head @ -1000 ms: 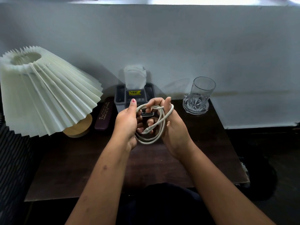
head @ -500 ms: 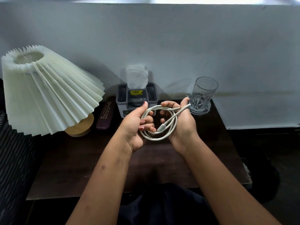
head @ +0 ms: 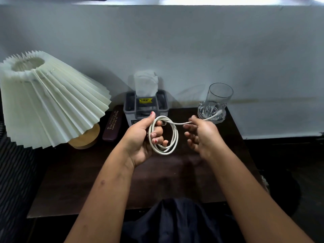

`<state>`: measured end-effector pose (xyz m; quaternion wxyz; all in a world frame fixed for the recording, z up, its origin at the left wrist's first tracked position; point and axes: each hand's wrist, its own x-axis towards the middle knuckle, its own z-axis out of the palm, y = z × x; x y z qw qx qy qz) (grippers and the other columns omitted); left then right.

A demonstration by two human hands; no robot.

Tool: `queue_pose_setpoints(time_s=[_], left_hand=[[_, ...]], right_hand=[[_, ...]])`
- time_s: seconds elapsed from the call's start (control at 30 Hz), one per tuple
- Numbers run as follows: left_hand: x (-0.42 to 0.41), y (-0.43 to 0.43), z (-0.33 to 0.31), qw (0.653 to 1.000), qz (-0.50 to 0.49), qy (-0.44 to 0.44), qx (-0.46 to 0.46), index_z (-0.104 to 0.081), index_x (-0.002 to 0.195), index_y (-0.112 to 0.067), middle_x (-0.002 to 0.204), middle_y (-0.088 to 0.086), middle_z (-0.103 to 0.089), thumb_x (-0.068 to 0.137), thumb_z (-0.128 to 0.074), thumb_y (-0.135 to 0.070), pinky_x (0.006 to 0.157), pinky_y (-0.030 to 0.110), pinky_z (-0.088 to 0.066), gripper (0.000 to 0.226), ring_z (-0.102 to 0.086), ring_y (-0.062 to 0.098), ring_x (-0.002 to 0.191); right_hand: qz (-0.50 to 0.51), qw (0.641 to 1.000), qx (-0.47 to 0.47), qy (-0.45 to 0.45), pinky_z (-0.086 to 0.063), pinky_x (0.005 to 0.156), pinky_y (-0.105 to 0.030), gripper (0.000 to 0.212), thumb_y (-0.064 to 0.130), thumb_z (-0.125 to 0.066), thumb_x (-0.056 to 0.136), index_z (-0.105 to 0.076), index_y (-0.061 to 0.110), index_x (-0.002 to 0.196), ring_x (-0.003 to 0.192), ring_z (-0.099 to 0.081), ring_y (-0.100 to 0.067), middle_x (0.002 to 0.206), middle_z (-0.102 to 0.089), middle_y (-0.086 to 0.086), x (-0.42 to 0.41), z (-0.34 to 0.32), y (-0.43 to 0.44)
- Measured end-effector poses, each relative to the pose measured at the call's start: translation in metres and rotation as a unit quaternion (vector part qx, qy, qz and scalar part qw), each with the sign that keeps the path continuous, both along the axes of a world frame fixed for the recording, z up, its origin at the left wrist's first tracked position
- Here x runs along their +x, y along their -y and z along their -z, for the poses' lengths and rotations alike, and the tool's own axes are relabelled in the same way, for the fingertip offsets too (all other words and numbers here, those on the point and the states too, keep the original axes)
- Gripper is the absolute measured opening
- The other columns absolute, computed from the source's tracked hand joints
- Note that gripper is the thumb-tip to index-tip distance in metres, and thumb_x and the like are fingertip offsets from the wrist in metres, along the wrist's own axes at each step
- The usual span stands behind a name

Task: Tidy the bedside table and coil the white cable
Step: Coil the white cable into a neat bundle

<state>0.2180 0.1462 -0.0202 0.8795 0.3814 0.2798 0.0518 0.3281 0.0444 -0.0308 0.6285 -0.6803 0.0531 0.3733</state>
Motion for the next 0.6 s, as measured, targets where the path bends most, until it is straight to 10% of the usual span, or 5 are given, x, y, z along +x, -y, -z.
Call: queue_pose_setpoints(time_s=[0.3,0.6], left_hand=[[0.002,0.006,-0.002,0.995,-0.009,0.083,-0.045,-0.047,0.077,-0.008,0.056,0.0,-0.047,0.095,-0.038,-0.03,0.068,0.035,-0.058,0.03,-0.051,0.012,0.049],[0.008,0.012,-0.004,0.997,-0.06,0.027,-0.047,-0.055,0.057,-0.01,0.044,0.0,-0.044,0.094,-0.043,-0.041,0.055,0.033,-0.058,0.05,-0.047,0.012,0.039]], right_hand=[[-0.045,0.993,0.082,-0.074,-0.043,0.053,-0.027,0.017,0.017,-0.044,0.094,-0.056,0.018,0.083,0.061,-0.048,-0.015,0.096,-0.057,-0.01,-0.014,0.001,-0.009],[0.056,0.974,0.188,-0.115,-0.036,0.034,-0.016,0.022,0.019,-0.035,0.099,-0.045,0.014,0.08,0.048,-0.046,-0.017,0.075,-0.056,-0.014,-0.017,-0.004,-0.012]])
